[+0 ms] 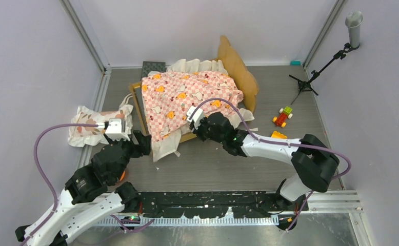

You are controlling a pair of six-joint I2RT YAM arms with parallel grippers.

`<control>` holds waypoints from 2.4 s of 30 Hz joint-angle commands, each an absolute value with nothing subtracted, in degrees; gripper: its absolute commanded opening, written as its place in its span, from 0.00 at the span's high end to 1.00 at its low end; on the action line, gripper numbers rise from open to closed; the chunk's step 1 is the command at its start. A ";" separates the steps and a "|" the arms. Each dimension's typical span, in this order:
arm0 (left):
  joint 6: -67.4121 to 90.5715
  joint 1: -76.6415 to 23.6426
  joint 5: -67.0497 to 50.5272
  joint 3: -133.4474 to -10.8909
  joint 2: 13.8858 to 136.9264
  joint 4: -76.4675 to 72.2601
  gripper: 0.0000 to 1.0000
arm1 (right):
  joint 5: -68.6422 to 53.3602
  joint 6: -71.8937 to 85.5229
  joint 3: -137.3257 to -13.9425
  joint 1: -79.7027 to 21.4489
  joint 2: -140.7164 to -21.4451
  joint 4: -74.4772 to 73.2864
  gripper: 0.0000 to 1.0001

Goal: Set up the pet bed
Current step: Adjust the mattress on the bed frame.

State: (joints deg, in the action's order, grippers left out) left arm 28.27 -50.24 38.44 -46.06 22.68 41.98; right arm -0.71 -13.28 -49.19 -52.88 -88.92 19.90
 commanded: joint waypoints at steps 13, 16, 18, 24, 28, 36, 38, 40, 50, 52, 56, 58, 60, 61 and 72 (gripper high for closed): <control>29.10 -50.45 40.08 -45.97 22.10 42.50 0.24 | -0.24 -11.65 -55.01 -53.08 -78.25 10.24 0.99; 29.30 -50.45 39.86 -46.05 22.10 42.60 0.24 | -0.72 -11.00 -55.55 -53.04 -77.76 9.51 0.99; 29.35 -50.45 39.74 -46.05 22.11 42.66 0.24 | -1.24 -9.76 -55.97 -53.07 -77.28 9.00 0.99; 29.61 -50.45 39.41 -46.05 22.01 42.75 0.24 | -1.46 -6.56 -57.83 -53.07 -75.79 7.63 0.99; 29.75 -50.45 39.18 -46.13 22.07 42.87 0.24 | -0.18 -3.26 -60.63 -53.00 -76.38 5.71 0.99; 29.93 -50.45 39.29 -46.30 21.72 43.36 0.24 | 0.91 -0.04 -65.70 -52.56 -76.64 -0.51 0.99; 29.97 -50.45 39.36 -46.23 21.60 43.36 0.24 | 0.79 -0.02 -65.55 -52.48 -75.98 -2.43 0.99; 29.96 -50.45 39.37 -46.23 21.62 43.33 0.24 | 0.79 -0.15 -65.21 -52.35 -75.14 -4.00 0.99; 29.61 -50.45 39.49 -46.28 21.45 44.32 0.23 | 10.22 -9.16 -60.23 -52.28 -74.39 -21.90 0.84; 29.62 -50.46 39.55 -46.23 21.67 43.86 0.23 | 13.46 -10.10 -59.68 -52.27 -74.18 -22.80 0.74; 29.73 -50.45 38.95 -46.82 23.77 43.58 0.22 | 14.92 -9.69 -59.20 -52.22 -72.59 -21.88 0.58; 29.56 -50.45 36.99 -47.29 25.41 42.83 0.22 | 17.17 -8.56 -58.73 -52.27 -72.23 -20.99 0.57; 28.09 -50.44 32.44 -47.58 27.30 40.84 0.21 | 19.83 -6.09 -57.59 -52.29 -71.41 -19.21 0.57; 27.03 -50.45 29.88 -47.68 28.51 39.81 0.21 | 20.62 -4.57 -56.76 -52.23 -70.88 -18.18 0.57; 20.87 -53.30 20.69 -42.88 42.39 24.22 0.26 | 23.92 20.65 -55.05 -50.09 -72.00 -15.83 0.42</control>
